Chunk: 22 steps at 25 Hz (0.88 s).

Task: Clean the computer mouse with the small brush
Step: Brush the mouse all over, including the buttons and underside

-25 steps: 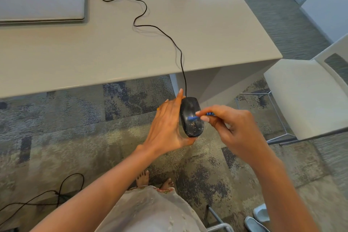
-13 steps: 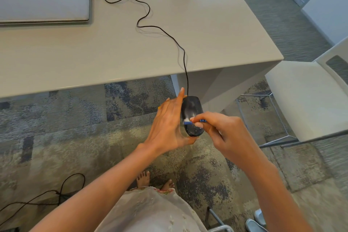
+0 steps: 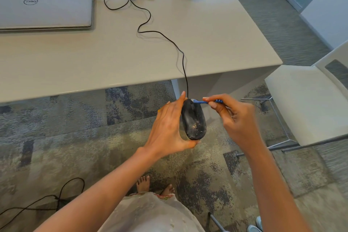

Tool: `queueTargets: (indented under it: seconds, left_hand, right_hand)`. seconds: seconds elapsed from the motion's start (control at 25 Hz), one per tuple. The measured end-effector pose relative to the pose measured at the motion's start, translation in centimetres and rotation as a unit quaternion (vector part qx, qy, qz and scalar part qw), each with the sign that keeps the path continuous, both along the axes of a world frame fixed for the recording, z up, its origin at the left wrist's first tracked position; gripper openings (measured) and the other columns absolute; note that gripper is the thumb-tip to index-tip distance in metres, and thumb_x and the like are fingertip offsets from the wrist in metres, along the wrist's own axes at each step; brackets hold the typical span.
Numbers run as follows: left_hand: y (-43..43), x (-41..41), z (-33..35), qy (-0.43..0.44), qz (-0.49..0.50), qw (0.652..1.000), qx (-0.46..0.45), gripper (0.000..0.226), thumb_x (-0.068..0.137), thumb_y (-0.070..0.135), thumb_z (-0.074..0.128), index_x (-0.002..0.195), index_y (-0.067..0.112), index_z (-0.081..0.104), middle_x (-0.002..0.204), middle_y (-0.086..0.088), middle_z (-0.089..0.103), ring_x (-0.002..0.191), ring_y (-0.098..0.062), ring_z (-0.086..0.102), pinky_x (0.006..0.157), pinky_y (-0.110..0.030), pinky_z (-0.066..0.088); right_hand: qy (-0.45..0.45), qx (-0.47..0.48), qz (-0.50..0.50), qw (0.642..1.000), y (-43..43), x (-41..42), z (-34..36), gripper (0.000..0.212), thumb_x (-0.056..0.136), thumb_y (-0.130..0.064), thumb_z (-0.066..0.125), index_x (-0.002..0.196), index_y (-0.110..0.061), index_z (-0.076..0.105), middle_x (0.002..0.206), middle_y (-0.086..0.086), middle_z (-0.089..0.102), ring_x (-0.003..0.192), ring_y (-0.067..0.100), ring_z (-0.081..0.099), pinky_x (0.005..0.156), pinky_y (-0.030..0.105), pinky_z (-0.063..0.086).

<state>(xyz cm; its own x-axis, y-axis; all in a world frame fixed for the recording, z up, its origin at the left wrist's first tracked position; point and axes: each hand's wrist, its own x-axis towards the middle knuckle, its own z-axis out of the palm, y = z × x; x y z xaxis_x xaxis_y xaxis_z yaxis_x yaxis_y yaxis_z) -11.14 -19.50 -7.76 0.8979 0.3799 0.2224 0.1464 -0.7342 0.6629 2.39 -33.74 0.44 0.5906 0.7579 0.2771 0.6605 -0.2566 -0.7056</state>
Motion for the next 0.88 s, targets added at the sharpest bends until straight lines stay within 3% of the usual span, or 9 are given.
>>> queueTargets:
  seconds: [0.16,0.24,0.36,0.56,0.6,0.68,0.76,0.88]
  left_hand:
    - [0.5,0.1,-0.1,0.007,0.009,1.000,-0.004,0.136,0.060,0.060,0.085,0.158,0.010,0.005,0.148,-0.005,0.042,0.130,-0.020,0.041,0.109,-0.031,0.025]
    - [0.6,0.2,-0.1,0.012,0.013,1.000,-0.001,0.138,0.059,0.061,0.086,0.158,0.011,0.004,0.147,-0.005,0.042,0.129,-0.020,0.042,0.108,-0.030,0.024]
    - [0.6,0.4,0.0,0.012,0.015,1.000,0.000,0.138,0.058,0.062,0.086,0.158,0.012,0.005,0.146,-0.005,0.043,0.128,-0.019,0.041,0.107,-0.028,0.023]
    - [0.3,0.7,0.5,0.001,-0.002,1.000,-0.010,0.134,0.060,0.062,0.084,0.158,0.014,0.006,0.146,-0.004,0.043,0.130,-0.019,0.041,0.107,-0.016,0.013]
    - [0.2,0.7,0.5,-0.001,-0.004,1.000,-0.010,0.133,0.061,0.062,0.084,0.158,0.013,0.007,0.147,-0.004,0.043,0.130,-0.019,0.041,0.108,-0.013,0.011]
    - [0.3,0.8,0.7,-0.005,-0.002,1.000,-0.008,0.132,0.061,0.061,0.084,0.158,0.012,0.009,0.147,-0.004,0.044,0.130,-0.021,0.043,0.108,-0.014,0.012]
    - [0.5,0.9,0.8,-0.007,0.003,1.000,-0.002,0.131,0.061,0.060,0.085,0.158,0.011,0.011,0.145,-0.004,0.045,0.130,-0.021,0.043,0.106,-0.020,0.017]
    - [0.9,1.0,0.7,-0.001,0.014,1.000,0.005,0.133,0.060,0.057,0.087,0.158,0.010,0.012,0.147,-0.004,0.044,0.132,-0.022,0.043,0.105,-0.025,0.020]
  right_hand:
    - [0.018,-0.013,0.015,1.000,-2.3,-0.8,-0.3,0.016,0.094,-0.009,0.065,0.107,-0.013,0.074,0.078,-0.011,0.072,0.049,0.000,0.050,0.047,0.008,0.032]
    - [0.044,-0.015,0.027,0.999,-3.5,-1.3,-0.1,0.017,0.094,-0.016,0.064,0.107,-0.021,0.074,0.076,-0.005,0.073,0.047,0.006,0.051,0.042,0.024,0.041]
    - [0.074,-0.001,0.022,0.997,-4.3,-1.3,0.7,0.018,0.093,-0.027,0.062,0.107,-0.028,0.072,0.082,0.002,0.076,0.057,0.029,0.063,0.049,0.051,0.052]
    - [0.069,0.065,-0.050,0.994,-1.9,0.0,0.7,0.022,0.095,-0.018,0.063,0.108,-0.034,0.069,0.089,-0.002,0.077,0.066,0.047,0.065,0.054,0.061,0.053]
    - [0.061,0.061,-0.055,0.995,-1.2,0.3,0.5,0.021,0.095,-0.016,0.063,0.109,-0.030,0.069,0.092,-0.002,0.077,0.066,0.045,0.065,0.055,0.059,0.053]
    - [0.035,0.046,-0.051,0.997,-0.5,0.5,-0.1,0.019,0.096,-0.013,0.064,0.110,-0.022,0.071,0.092,-0.001,0.077,0.054,0.027,0.062,0.048,0.043,0.051]
    - [0.016,0.029,-0.038,0.999,-0.6,0.4,-0.7,0.017,0.096,-0.012,0.064,0.109,-0.018,0.073,0.085,-0.001,0.076,0.045,0.010,0.047,0.040,0.031,0.038]
    - [0.034,0.016,-0.031,0.999,-2.4,-0.1,-1.3,0.017,0.096,-0.013,0.064,0.110,-0.019,0.074,0.077,-0.008,0.073,0.046,0.004,0.046,0.044,0.015,0.031]
